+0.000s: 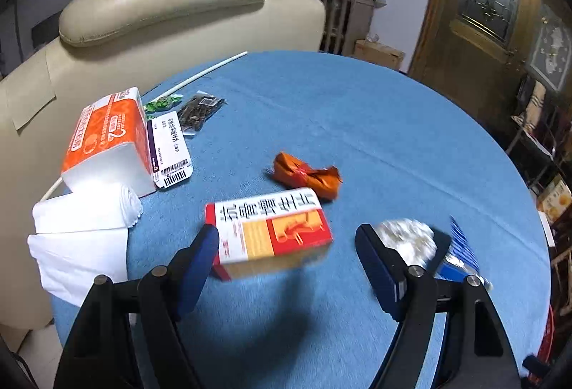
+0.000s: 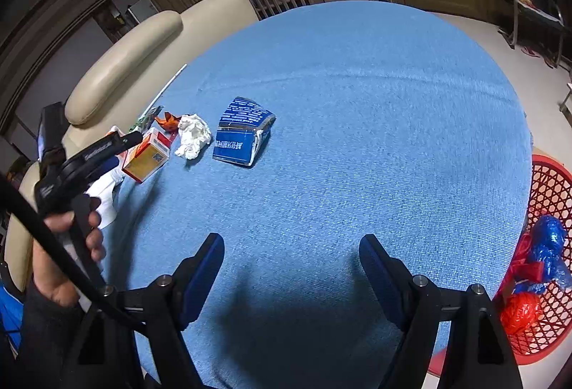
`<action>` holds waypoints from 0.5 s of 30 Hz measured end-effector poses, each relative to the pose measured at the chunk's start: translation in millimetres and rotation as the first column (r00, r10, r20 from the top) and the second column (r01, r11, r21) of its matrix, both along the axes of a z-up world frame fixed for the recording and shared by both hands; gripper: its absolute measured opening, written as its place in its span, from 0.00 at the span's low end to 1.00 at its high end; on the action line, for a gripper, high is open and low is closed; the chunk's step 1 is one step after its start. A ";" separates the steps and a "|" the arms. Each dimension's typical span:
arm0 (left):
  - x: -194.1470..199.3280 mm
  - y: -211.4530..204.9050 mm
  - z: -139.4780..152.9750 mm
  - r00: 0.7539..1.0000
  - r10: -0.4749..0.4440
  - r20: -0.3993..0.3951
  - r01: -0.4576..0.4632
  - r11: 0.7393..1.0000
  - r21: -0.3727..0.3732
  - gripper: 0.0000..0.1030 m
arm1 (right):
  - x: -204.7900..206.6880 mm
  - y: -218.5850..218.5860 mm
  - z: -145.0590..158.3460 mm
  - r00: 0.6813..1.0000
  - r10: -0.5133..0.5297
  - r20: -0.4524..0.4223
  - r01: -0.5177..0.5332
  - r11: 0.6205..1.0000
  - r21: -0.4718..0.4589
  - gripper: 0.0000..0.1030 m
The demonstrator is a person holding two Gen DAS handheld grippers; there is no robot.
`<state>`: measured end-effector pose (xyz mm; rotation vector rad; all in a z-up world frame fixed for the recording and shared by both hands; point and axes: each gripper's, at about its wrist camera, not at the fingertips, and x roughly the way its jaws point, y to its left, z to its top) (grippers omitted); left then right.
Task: Collect trash
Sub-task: 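Grasp the white-and-red medicine box with the left tool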
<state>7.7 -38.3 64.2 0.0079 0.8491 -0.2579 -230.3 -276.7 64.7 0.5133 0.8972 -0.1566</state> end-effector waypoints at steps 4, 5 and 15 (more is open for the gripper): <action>12.1 -4.7 -7.7 1.000 0.021 -0.001 -0.021 0.999 0.042 0.81 | 3.9 -4.0 -4.9 1.000 0.002 -0.007 -0.002 1.000 0.020 0.78; 13.7 -8.1 -9.4 1.000 0.022 0.011 -0.023 0.997 0.074 0.83 | 4.8 -4.4 -5.8 1.000 0.003 -0.008 -0.003 1.000 0.023 0.78; 12.4 4.2 -3.8 0.998 0.052 0.026 -0.054 0.996 0.070 0.85 | 9.0 -5.2 -9.9 1.000 0.010 -0.008 -0.009 0.999 0.040 0.78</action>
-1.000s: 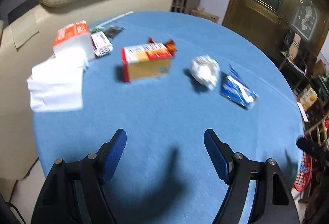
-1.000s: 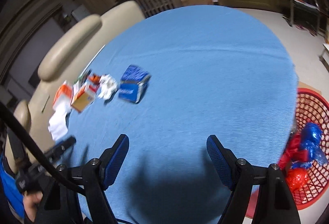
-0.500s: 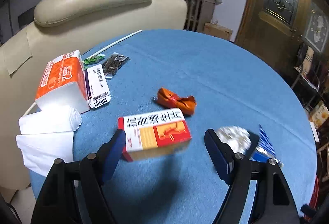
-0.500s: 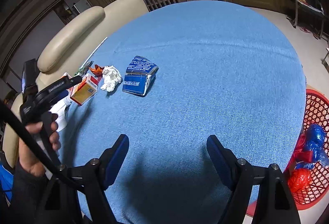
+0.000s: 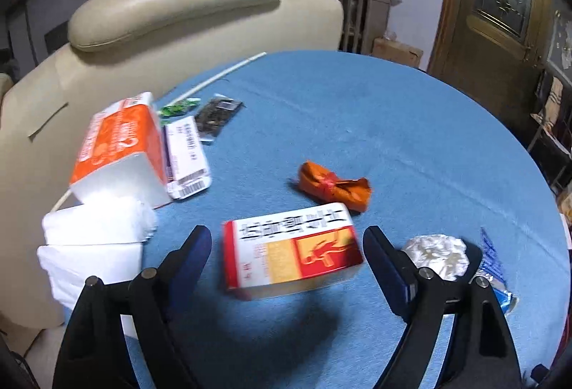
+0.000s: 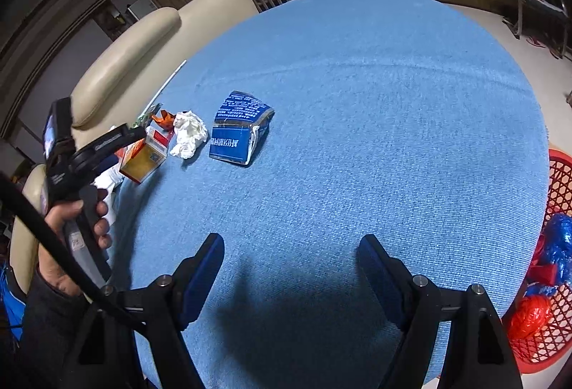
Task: Collect trash
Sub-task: 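Grasp the white-and-red medicine box with the left tool, then grasp the blue milk carton with the right tool while the left holds the box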
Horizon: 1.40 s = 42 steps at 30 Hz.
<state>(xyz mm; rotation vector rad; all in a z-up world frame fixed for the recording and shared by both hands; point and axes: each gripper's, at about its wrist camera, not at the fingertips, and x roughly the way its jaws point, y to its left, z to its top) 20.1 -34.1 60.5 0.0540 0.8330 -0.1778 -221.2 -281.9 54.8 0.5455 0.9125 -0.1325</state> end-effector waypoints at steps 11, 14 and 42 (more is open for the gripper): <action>1.0 -9.0 -2.7 0.999 -0.052 0.001 0.052 0.998 -0.022 0.91 | 5.8 7.6 0.7 1.000 0.020 -0.003 -0.020 1.000 -0.013 0.78; 3.9 -13.8 -6.0 0.998 -0.056 0.000 0.056 0.998 0.020 0.91 | 7.3 6.6 -0.7 1.000 0.012 -0.009 -0.012 1.000 -0.007 0.78; -83.6 35.2 -29.2 0.999 -0.031 -0.042 0.028 0.998 -0.062 0.81 | 122.2 13.8 12.1 1.000 -0.008 0.011 0.008 1.000 -0.017 0.78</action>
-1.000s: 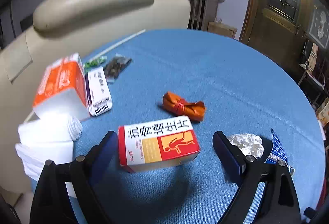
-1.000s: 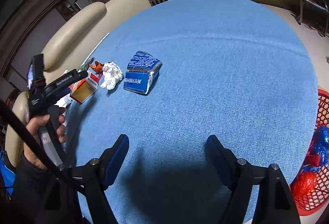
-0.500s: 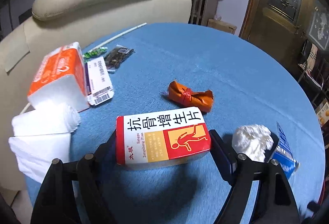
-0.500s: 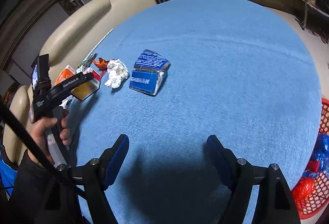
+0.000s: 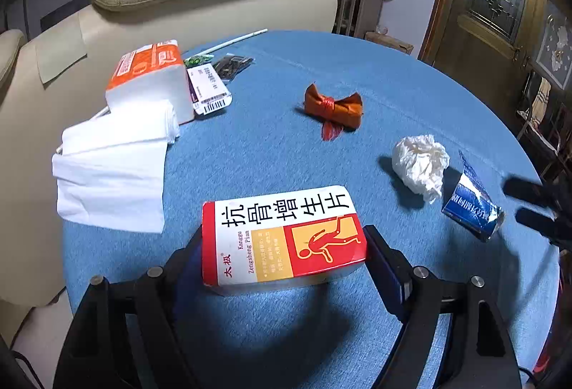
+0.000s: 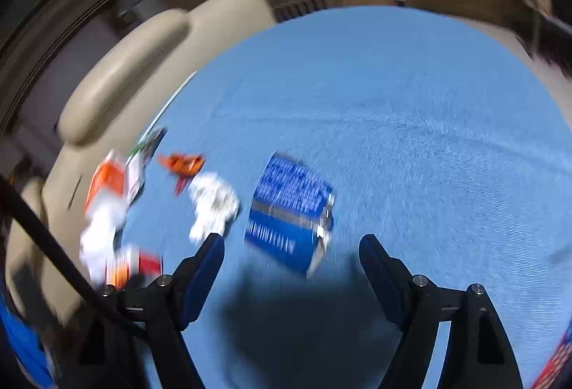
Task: Collect trash
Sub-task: 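Grasp the blue milk carton with the right tool while the left holds the box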
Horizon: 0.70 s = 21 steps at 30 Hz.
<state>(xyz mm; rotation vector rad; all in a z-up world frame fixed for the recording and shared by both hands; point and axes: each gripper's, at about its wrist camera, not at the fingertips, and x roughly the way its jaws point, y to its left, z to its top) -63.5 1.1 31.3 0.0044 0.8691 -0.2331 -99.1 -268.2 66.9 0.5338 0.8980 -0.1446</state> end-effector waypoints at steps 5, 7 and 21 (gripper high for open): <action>0.5 3.0 0.5 1.000 0.002 -0.002 -0.002 1.000 -0.002 0.81 | 35.7 5.9 -14.4 0.995 -0.072 -0.070 0.074 0.997 0.025 0.78; -0.7 2.1 0.4 1.000 0.000 0.002 0.000 1.000 0.005 0.81 | 48.8 14.6 -18.9 0.993 -0.076 -0.088 0.076 0.997 -0.002 0.78; -10.0 -2.2 2.3 1.000 -0.019 -0.002 0.019 1.000 0.007 0.81 | 22.7 12.6 -18.6 0.995 -0.025 -0.098 0.015 0.995 -0.100 0.69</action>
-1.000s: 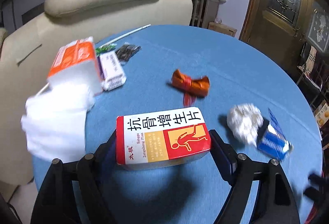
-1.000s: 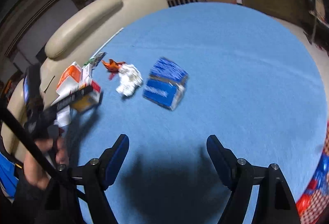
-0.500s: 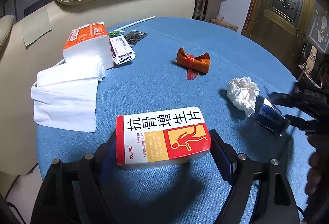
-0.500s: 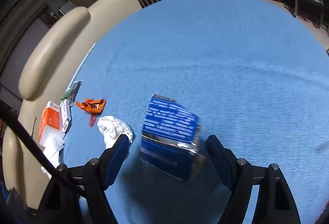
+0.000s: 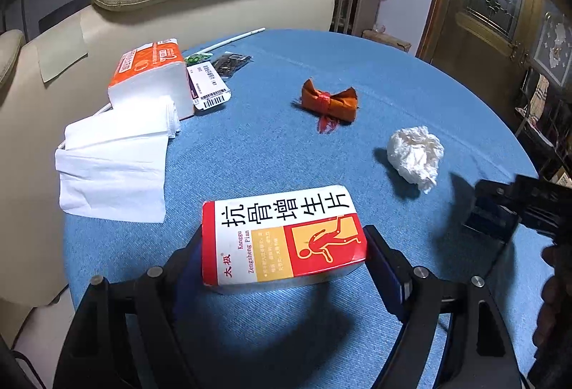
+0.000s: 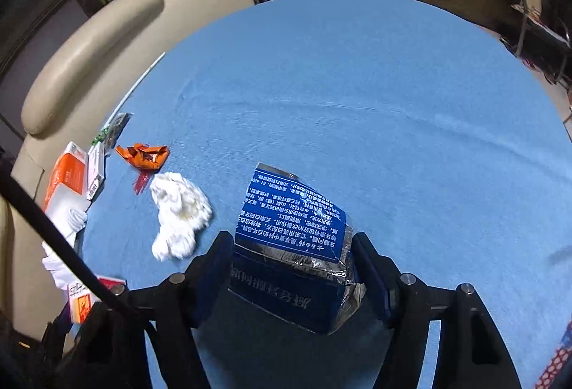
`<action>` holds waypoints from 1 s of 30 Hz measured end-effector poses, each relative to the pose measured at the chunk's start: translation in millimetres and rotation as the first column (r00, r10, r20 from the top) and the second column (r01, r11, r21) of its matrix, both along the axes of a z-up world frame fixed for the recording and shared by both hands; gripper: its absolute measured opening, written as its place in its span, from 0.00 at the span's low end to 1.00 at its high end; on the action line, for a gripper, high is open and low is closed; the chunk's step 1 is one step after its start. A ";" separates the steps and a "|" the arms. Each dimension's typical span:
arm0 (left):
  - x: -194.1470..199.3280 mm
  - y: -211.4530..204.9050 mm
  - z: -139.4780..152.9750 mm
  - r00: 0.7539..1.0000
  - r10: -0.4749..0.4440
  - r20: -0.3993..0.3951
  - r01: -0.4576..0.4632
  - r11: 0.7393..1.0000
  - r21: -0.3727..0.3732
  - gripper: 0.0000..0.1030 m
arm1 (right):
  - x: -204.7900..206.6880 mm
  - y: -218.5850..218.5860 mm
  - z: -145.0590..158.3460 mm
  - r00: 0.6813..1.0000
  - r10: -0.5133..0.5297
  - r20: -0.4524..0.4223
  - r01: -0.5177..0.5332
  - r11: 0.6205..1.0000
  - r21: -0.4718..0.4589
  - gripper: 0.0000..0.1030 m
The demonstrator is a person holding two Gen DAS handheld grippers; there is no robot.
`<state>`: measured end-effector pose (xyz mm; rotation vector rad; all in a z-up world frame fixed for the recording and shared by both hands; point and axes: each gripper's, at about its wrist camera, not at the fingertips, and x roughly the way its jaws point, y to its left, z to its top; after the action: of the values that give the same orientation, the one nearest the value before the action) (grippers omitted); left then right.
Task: Collect trash
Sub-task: 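Grasp the blue milk carton with the right tool while the left holds the box, then hold the medicine box and blue carton above the table with both tools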
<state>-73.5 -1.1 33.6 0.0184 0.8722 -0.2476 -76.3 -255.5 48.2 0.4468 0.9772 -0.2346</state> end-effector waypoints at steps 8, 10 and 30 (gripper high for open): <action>-20.3 -26.7 7.5 0.998 -0.059 0.009 0.059 0.998 0.021 0.81 | -70.1 -13.8 11.7 0.998 -0.037 0.051 0.038 0.999 -0.005 0.69; -24.3 -32.7 8.1 0.998 -0.068 0.001 0.068 0.997 0.024 0.81 | -79.3 -11.6 11.9 0.998 -0.034 0.055 0.035 0.999 -0.019 0.69; -41.7 -60.7 9.9 0.997 -0.080 -0.020 0.082 0.990 0.111 0.81 | -125.8 -11.4 5.9 0.993 -0.010 0.122 0.008 1.000 0.018 0.69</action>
<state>-115.2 -61.8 43.5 0.1570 0.9013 -0.2752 -202.1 -266.9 54.1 0.4766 0.8585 -0.2048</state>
